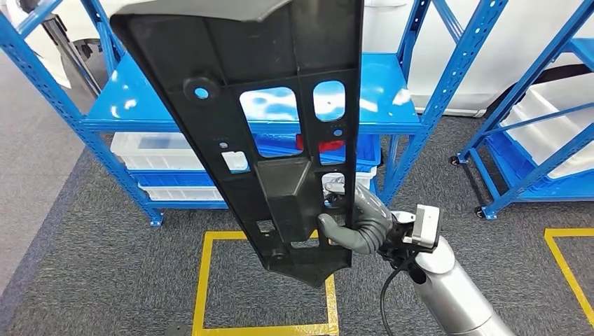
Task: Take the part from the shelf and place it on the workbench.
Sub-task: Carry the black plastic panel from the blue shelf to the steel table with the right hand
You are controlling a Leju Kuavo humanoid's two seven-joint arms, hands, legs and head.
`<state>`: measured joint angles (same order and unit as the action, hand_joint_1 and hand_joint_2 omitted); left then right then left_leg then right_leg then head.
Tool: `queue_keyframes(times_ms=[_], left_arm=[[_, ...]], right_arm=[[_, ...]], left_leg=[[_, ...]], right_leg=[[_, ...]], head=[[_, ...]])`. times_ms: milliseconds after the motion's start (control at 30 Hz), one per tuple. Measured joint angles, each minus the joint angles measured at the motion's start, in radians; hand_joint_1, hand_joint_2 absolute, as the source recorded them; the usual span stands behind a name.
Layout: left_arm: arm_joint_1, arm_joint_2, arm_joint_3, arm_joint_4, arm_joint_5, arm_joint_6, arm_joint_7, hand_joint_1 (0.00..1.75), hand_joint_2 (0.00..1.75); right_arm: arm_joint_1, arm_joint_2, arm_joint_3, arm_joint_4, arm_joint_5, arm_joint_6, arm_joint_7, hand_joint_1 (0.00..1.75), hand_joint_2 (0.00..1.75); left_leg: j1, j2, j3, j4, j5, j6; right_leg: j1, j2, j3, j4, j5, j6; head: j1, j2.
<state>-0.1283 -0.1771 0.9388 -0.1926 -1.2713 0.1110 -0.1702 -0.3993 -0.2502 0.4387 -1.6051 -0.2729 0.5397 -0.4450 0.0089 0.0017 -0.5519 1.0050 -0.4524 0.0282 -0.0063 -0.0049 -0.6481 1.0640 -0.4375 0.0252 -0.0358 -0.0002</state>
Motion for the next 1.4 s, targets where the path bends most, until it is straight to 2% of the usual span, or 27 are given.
queue_keyframes(times_ms=[100,133,167,200,267,300,333,400,467,533,600,633,667,700,800,833,933,967,1000,1033,1100,1133,1167,1200,1300,1333,1400], left_arm=[[-0.002,0.0,0.0,0.0,-0.001,0.0,0.0,0.0,1.75],[-0.001,0.0,0.0,0.0,-0.001,0.0,0.0,0.0,1.75],[0.0,0.0,0.0,0.0,-0.001,0.0,0.0,0.0,1.75],[0.0,0.0,0.0,0.0,-0.001,0.0,0.0,0.0,1.75],[-0.001,-0.001,0.0,0.0,-0.002,0.0,0.0,0.0,1.75],[-0.001,-0.001,0.0,0.0,-0.002,0.0,0.0,0.0,1.75],[-0.001,-0.002,0.0,0.0,-0.002,0.0,0.0,0.0,1.75],[-0.002,-0.002,0.0,0.0,-0.002,0.0,0.001,0.0,1.75],[-0.001,-0.002,0.0,0.0,-0.001,0.001,0.002,0.0,1.75],[-0.001,-0.001,0.0,0.0,0.0,0.003,0.003,0.0,1.75],[0.0,0.0,0.0,0.0,0.002,0.004,0.003,0.0,1.75],[0.0,0.0,0.0,0.0,0.002,0.004,0.003,0.0,1.75],[0.001,0.0,0.0,0.0,0.002,0.004,0.003,0.0,1.75],[0.001,0.0,0.0,0.0,0.002,0.004,0.003,0.0,1.75],[0.0,0.002,0.0,0.0,0.003,0.004,0.003,0.0,1.75],[0.0,0.002,0.0,0.0,0.003,0.004,0.002,0.0,1.75],[0.002,0.002,0.0,0.0,0.005,0.006,0.001,0.0,1.75],[0.002,0.002,0.001,0.0,0.007,0.006,0.0,0.0,1.75],[0.001,0.002,0.001,0.0,0.008,0.007,-0.001,0.0,1.75],[0.0,0.002,0.001,0.0,0.009,0.008,-0.002,0.0,1.75],[-0.001,0.002,0.002,0.0,0.01,0.009,-0.002,0.0,1.75],[0.0,0.002,0.002,0.0,0.01,0.009,-0.002,0.0,1.75],[0.001,0.002,0.002,0.0,0.01,0.01,-0.002,0.0,1.75],[0.002,0.002,0.002,0.0,0.009,0.01,-0.002,0.0,1.75],[0.002,0.002,0.002,0.0,0.006,0.011,-0.001,0.0,1.75],[0.002,0.002,0.002,0.0,0.006,0.011,-0.001,0.0,1.75],[0.002,0.002,0.002,0.0,0.006,0.011,-0.001,0.0,1.75]], right_arm=[[0.005,0.0,-0.002,0.0,0.0,-0.002,0.001,1.69,1.75],[0.009,0.0,-0.002,0.0,0.0,-0.002,0.001,1.69,1.75],[0.012,0.0,-0.002,0.0,0.0,-0.003,0.002,1.69,1.75],[0.014,0.0,-0.002,0.0,0.0,-0.003,0.002,1.69,1.75],[0.014,-0.001,-0.003,-0.002,0.0,-0.004,0.002,1.69,1.75],[0.014,-0.001,-0.003,-0.005,0.0,-0.004,0.002,1.69,1.75],[0.014,-0.001,-0.004,-0.008,-0.001,-0.004,0.001,1.69,1.75],[0.015,0.0,-0.004,-0.011,-0.001,-0.004,0.001,1.69,1.75],[0.016,0.0,-0.004,-0.013,-0.001,-0.004,0.001,1.69,1.75],[0.017,0.002,-0.004,-0.015,-0.001,-0.004,0.001,1.69,1.75],[0.019,0.004,-0.003,-0.017,-0.001,-0.004,0.0,1.69,1.75],[0.02,0.005,-0.002,-0.017,-0.001,-0.004,0.0,1.69,1.75],[0.022,0.005,-0.002,-0.017,-0.001,-0.004,0.0,1.69,1.75],[0.024,0.005,-0.002,-0.017,-0.001,-0.004,0.001,1.69,1.75],[0.024,0.005,-0.002,-0.017,-0.001,-0.004,0.001,1.69,1.75],[0.023,0.005,-0.002,-0.017,-0.001,-0.004,0.001,1.69,1.75],[0.023,0.007,-0.002,-0.017,-0.001,-0.003,0.001,1.69,1.75],[0.022,0.007,-0.002,-0.017,-0.001,-0.003,0.001,1.69,1.75],[0.021,0.007,-0.002,-0.017,-0.001,-0.003,0.001,1.69,1.75],[0.021,0.007,-0.002,-0.017,-0.002,-0.003,0.001,1.69,1.75],[0.021,0.007,-0.002,-0.017,-0.003,-0.002,0.002,1.69,1.75],[0.021,0.007,-0.002,-0.016,-0.005,-0.002,0.003,1.69,1.75],[0.021,0.007,-0.002,-0.016,-0.008,-0.001,0.005,1.69,1.75],[0.021,0.007,-0.002,-0.016,-0.013,-0.001,0.007,1.69,1.75],[0.016,0.006,-0.003,-0.015,-0.024,-0.001,0.013,1.69,1.75],[0.013,0.006,-0.003,-0.015,-0.026,-0.001,0.013,1.69,1.75],[0.01,0.005,-0.003,-0.015,-0.032,0.0,0.012,1.69,1.75]], left_leg=[[-0.001,0.002,-0.027,0.0,0.02,0.007],[-0.002,0.002,-0.036,0.002,0.026,0.007],[-0.002,0.002,-0.045,0.005,0.03,0.006],[-0.003,0.001,-0.052,0.008,0.034,0.005],[-0.006,0.001,-0.061,0.012,0.041,0.0],[-0.007,0.001,-0.064,0.013,0.044,-0.004],[-0.007,0.002,-0.067,0.014,0.048,-0.009],[-0.007,0.004,-0.069,0.011,0.057,-0.02],[-0.006,0.004,-0.076,0.02,0.049,-0.03],[-0.005,0.002,-0.105,0.091,-0.01,-0.038],[-0.003,0.001,-0.15,0.225,-0.091,-0.046],[-0.001,0.001,-0.163,0.274,-0.113,-0.049],[-0.001,0.001,-0.159,0.291,-0.117,-0.051],[0.0,0.001,-0.134,0.263,-0.103,-0.052],[0.001,0.001,-0.007,0.059,-0.039,-0.044],[-0.001,0.0,0.015,0.02,-0.03,-0.039],[-0.003,0.0,0.014,0.004,-0.019,-0.022],[-0.002,0.0,0.011,0.002,-0.014,-0.014],[0.0,0.001,0.007,-0.001,-0.007,-0.007],[0.001,0.002,0.002,-0.003,-0.001,-0.001],[0.001,0.004,-0.013,-0.002,0.009,0.003],[0.0,0.006,-0.02,0.0,0.013,0.004],[0.0,0.009,-0.026,0.001,0.015,0.004],[0.0,0.012,-0.03,0.003,0.017,0.003],[-0.003,0.023,-0.034,0.01,0.019,-0.002],[-0.004,0.027,-0.036,0.011,0.02,-0.006],[-0.007,0.038,-0.037,0.011,0.023,-0.016]], right_leg=[[-0.003,0.002,-0.071,0.191,-0.117,0.011],[-0.003,0.002,-0.081,0.234,-0.135,0.011],[-0.003,0.002,-0.071,0.238,-0.134,0.011],[-0.003,0.002,-0.039,0.198,-0.116,0.008],[0.0,0.002,0.056,0.052,-0.07,-0.004],[0.004,0.001,0.091,-0.008,-0.055,-0.01],[0.007,0.001,0.108,-0.041,-0.048,-0.016],[0.011,0.001,0.106,-0.052,-0.041,-0.024],[0.006,-0.002,0.102,-0.06,-0.027,-0.036],[0.0,-0.005,0.092,-0.069,-0.011,-0.047],[0.001,-0.006,0.076,-0.069,0.001,-0.05],[0.002,-0.005,0.067,-0.067,0.007,-0.05],[0.002,-0.005,0.059,-0.066,0.012,-0.048],[0.002,-0.005,0.053,-0.064,0.017,-0.046],[0.003,-0.005,0.039,-0.054,0.025,-0.037],[0.005,-0.005,0.036,-0.051,0.028,-0.032],[0.006,-0.005,0.027,-0.05,0.038,-0.014],[0.004,-0.004,0.023,-0.044,0.033,-0.009],[0.003,-0.003,0.013,-0.023,0.015,-0.004],[0.002,-0.002,-0.005,0.02,-0.016,0.0],[-0.001,0.0,-0.06,0.155,-0.094,0.007],[-0.001,0.0,-0.081,0.214,-0.118,0.009],[-0.002,0.0,-0.086,0.24,-0.125,0.01],[-0.002,0.0,-0.069,0.223,-0.111,0.009],[0.004,-0.023,0.052,0.02,-0.038,-0.006],[0.008,-0.031,0.076,-0.026,-0.027,-0.012],[0.014,-0.03,0.081,-0.047,-0.024,-0.023]], head=[[0.0,0.0],[0.0,0.0],[0.0,0.0],[0.0,0.0],[0.0,0.0],[0.0,0.0],[0.0,0.0],[0.0,0.0],[0.0,0.0],[0.0,0.0],[0.0,0.0],[0.0,0.0],[0.0,0.0],[0.0,0.0],[0.0,0.0],[0.0,0.0],[0.0,0.0],[0.0,0.0],[0.0,0.0],[0.0,0.0],[0.0,0.0],[0.0,0.0],[0.0,0.0],[0.0,0.0],[0.0,0.0],[0.0,0.0],[0.0,0.0]])
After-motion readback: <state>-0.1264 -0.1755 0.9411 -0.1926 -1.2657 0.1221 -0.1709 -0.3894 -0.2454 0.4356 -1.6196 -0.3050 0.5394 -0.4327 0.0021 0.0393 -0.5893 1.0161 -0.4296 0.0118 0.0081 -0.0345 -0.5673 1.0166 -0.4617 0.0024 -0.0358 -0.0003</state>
